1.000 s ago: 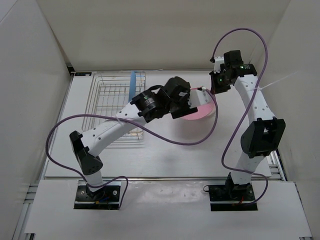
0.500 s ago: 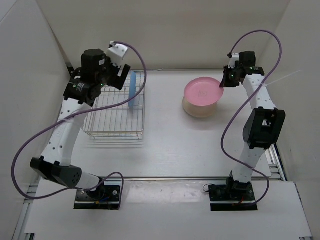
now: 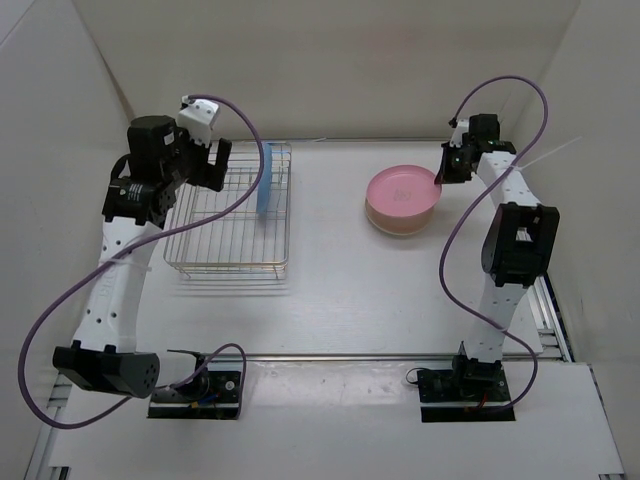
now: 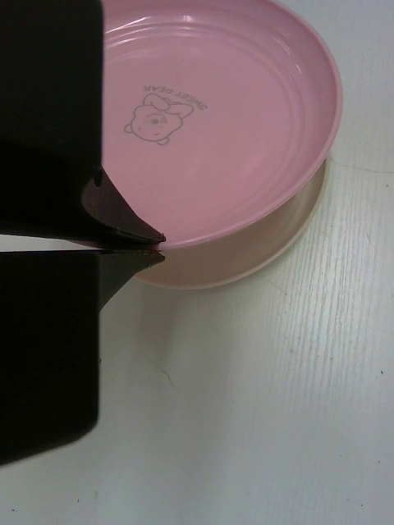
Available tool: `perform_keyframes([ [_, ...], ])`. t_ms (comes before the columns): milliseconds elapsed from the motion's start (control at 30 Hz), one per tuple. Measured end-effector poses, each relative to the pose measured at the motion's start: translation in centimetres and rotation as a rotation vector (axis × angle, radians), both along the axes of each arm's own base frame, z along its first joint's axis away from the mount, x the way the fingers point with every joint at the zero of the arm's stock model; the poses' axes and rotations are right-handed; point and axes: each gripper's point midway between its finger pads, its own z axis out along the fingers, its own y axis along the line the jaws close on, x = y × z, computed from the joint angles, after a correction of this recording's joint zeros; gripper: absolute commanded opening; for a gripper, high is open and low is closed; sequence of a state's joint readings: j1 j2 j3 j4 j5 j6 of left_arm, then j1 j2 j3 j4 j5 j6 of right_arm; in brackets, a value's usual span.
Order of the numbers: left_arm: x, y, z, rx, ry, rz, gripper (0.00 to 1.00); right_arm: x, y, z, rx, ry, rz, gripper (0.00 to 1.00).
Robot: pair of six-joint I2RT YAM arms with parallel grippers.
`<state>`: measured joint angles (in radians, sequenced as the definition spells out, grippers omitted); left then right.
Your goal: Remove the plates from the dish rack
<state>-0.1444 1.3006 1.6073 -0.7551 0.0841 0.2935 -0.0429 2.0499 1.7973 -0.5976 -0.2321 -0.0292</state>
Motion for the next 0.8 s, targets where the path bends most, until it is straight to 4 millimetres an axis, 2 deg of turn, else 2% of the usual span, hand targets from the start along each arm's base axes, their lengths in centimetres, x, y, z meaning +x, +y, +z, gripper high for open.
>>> perform_keyframes([
  [167,-0.8,0.4,-0.1,-0.016,-0.001,-0.006,0.98,0.2,-0.4,-1.3,-0.018,0.019,-0.014,0.00],
  [367,-1.5,0.7,0.7,-0.035,-0.022,-0.014,0.98,0.4,-0.5,-2.8,-0.033,0.043,-0.020,0.00],
  [800,-1.7,0.1,-0.2,-0.061,0.003,-0.052,0.99,1.4,0.6,-3.7,-0.052,0.041,-0.001,0.00],
])
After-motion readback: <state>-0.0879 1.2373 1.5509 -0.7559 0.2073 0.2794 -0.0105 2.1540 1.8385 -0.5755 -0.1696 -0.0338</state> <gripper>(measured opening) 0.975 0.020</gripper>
